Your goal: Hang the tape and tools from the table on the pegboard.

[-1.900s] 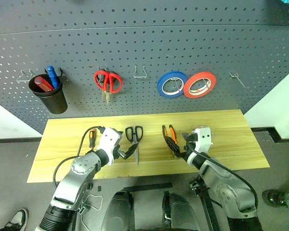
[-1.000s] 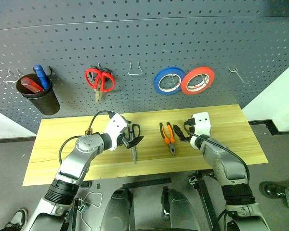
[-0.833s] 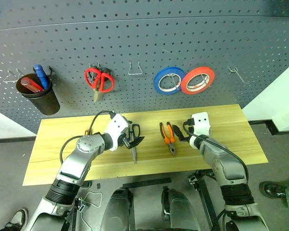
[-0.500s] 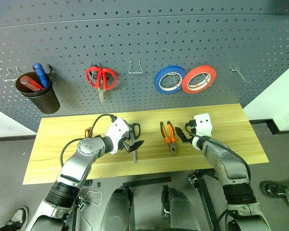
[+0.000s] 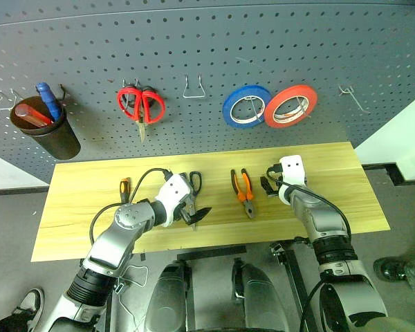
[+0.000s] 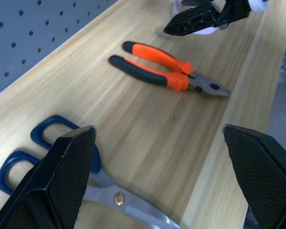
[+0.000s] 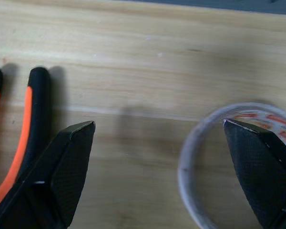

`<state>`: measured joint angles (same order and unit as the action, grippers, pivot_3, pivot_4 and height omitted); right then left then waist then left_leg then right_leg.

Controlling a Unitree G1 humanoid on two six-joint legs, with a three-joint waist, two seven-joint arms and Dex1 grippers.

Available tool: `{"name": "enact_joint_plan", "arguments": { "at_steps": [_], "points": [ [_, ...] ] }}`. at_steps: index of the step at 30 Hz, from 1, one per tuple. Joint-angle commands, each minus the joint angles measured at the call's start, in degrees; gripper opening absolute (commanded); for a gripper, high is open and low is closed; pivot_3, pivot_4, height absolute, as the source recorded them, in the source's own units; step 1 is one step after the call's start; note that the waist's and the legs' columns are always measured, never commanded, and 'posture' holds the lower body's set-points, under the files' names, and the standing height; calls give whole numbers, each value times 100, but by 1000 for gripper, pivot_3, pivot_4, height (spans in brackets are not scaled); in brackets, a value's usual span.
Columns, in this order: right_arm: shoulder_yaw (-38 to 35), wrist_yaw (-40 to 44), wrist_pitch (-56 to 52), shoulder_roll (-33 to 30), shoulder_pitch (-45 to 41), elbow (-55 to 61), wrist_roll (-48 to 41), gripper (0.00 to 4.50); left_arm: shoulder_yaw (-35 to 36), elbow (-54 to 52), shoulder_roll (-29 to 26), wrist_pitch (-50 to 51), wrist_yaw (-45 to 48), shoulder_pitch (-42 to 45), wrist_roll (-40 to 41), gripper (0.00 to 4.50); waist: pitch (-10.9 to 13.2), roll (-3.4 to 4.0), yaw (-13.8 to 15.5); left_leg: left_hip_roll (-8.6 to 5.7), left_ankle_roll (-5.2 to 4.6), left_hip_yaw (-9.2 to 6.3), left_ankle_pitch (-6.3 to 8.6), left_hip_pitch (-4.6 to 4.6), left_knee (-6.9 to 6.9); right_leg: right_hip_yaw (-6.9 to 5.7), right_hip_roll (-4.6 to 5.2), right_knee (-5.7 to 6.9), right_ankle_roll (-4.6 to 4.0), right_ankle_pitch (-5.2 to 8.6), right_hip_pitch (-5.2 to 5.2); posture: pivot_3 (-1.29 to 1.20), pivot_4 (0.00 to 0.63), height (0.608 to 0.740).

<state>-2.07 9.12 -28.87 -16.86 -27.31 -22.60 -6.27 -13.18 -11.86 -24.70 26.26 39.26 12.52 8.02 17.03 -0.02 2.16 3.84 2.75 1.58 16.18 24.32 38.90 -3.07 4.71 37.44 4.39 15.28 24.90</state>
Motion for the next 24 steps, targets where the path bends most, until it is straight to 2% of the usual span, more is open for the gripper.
{"name": "enact_joint_plan", "arguments": {
  "at_steps": [1, 9, 18, 21, 24],
  "points": [
    [-89, 41, 97, -49, -157, -56, 58, 4500, 1, -274, -78, 63, 8, -52, -7, 4443, 25, 0, -5, 0, 0, 1, 0, 1, 2, 0, 1, 0, 0, 0, 0, 98, 340, 716],
    [129, 355, -411, -178, -268, -188, 183, 4500, -29, -532, -100, 269, 5, 27, 23, 4443, 141, 4, -4, 0, 0, -1, 0, 4, 4, 0, 0, 10, 0, 0, 8, 100, 357, 716],
    [87, 508, -428, -162, -324, -176, 183, 4500, -38, -681, -88, 405, 32, 120, 75, 4443, 158, 2, -7, 0, 1, -1, 0, 5, 4, 0, 0, 9, 1, 0, 8, 103, 357, 716],
    [-38, 509, -336, -126, -298, -97, 88, 3959, -21, -690, -91, 428, 49, 165, 90, 4500, 164, 3, -6, 0, 1, -1, -1, 5, 4, 0, 0, 9, 1, 0, 9, 104, 356, 716],
    [-29, 644, -232, -121, -260, 50, 25, 2976, -23, -654, -97, 400, 49, 206, 62, 4500, 180, 1, -5, 0, 1, 0, -1, 5, 4, 0, 0, 9, 1, 0, 9, 105, 352, 716]
  ]
}}
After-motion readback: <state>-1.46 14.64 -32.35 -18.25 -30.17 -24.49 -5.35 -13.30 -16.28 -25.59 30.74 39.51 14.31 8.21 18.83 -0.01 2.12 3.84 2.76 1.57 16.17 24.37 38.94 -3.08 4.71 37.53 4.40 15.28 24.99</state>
